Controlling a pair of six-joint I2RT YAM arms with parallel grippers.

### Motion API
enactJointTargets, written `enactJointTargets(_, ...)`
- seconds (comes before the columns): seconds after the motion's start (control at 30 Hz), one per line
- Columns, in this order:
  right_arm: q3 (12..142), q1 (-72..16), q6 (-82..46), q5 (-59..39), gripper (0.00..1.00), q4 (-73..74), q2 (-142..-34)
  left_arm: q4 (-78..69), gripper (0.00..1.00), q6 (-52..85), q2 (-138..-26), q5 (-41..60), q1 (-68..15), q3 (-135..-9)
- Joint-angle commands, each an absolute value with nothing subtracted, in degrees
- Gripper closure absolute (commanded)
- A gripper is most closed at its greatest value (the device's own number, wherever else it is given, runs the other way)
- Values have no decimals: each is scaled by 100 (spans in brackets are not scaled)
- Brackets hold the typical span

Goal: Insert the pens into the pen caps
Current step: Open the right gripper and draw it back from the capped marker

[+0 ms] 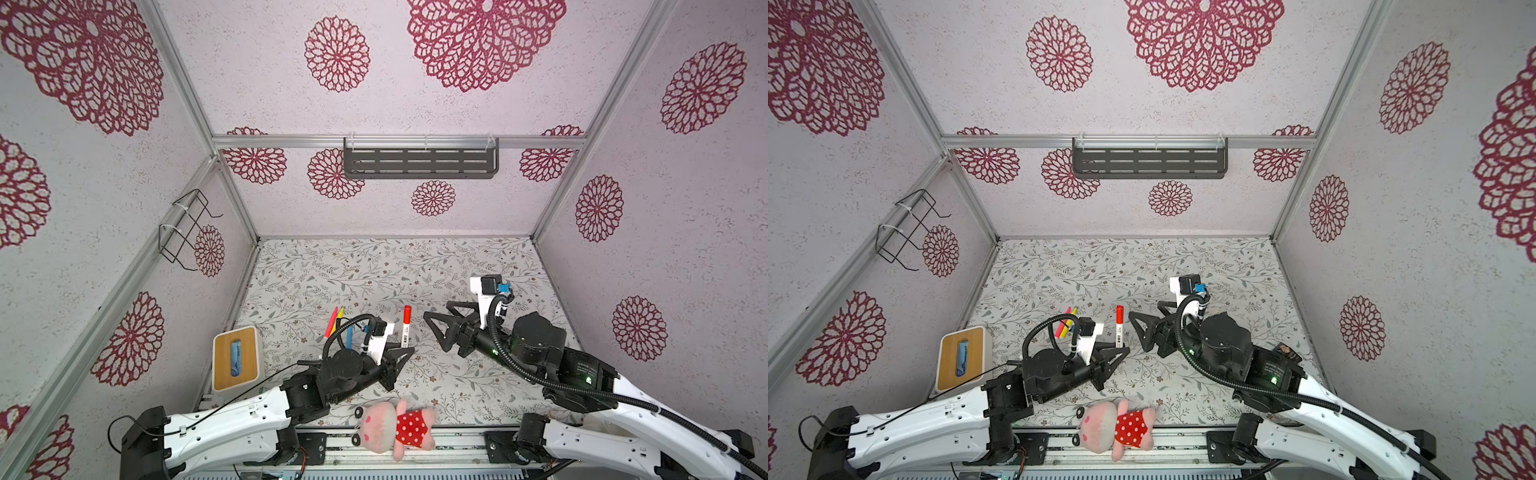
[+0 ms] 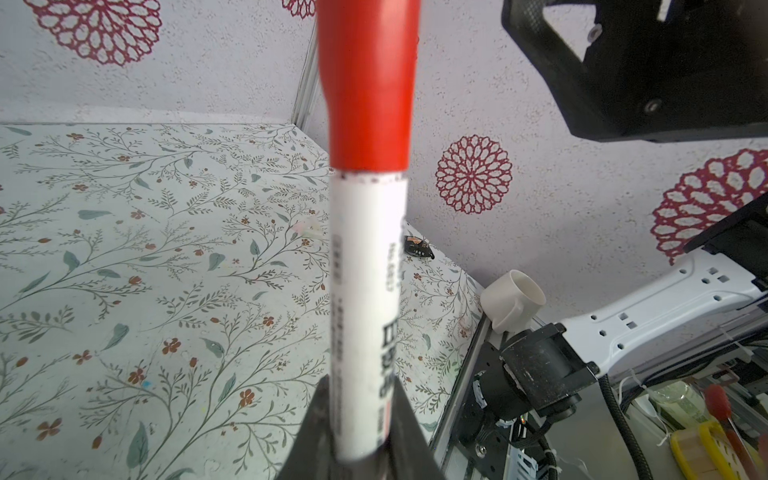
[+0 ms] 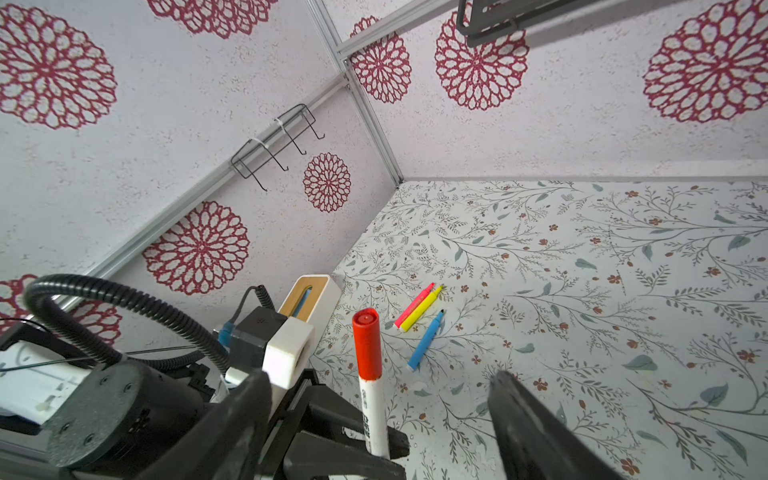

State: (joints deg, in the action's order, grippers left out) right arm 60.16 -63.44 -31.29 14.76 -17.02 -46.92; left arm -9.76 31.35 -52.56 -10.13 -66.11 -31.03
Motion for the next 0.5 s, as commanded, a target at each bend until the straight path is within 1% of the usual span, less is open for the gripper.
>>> enactJointTargets(0.0, 6408, -6341, -2769, 1475, 14, -1714, -4809, -993, 100, 3060, -5324, -1204, -6706, -3254)
enactJointTargets(0.2, 6771, -6194, -2452, 1281, 14, -2069, -5119, -883, 100, 3013, -5519, -1263, -6758, -3401)
enactJointTargets(0.27, 6854, -6129, -2407, 1126, 14, -2132, -5208, -885, 100, 2987, -5519, -1297, -6759, -3403)
enactJointTargets(0.3, 6981, -6062, -2369, 886, 14, -2200, -5360, -901, 100, 2951, -5499, -1308, -6759, -3404)
enactJointTargets(0.47, 7203, -6001, -2315, 760, 15, -2321, -5568, -830, 100, 2892, -5426, -1326, -6759, -3360)
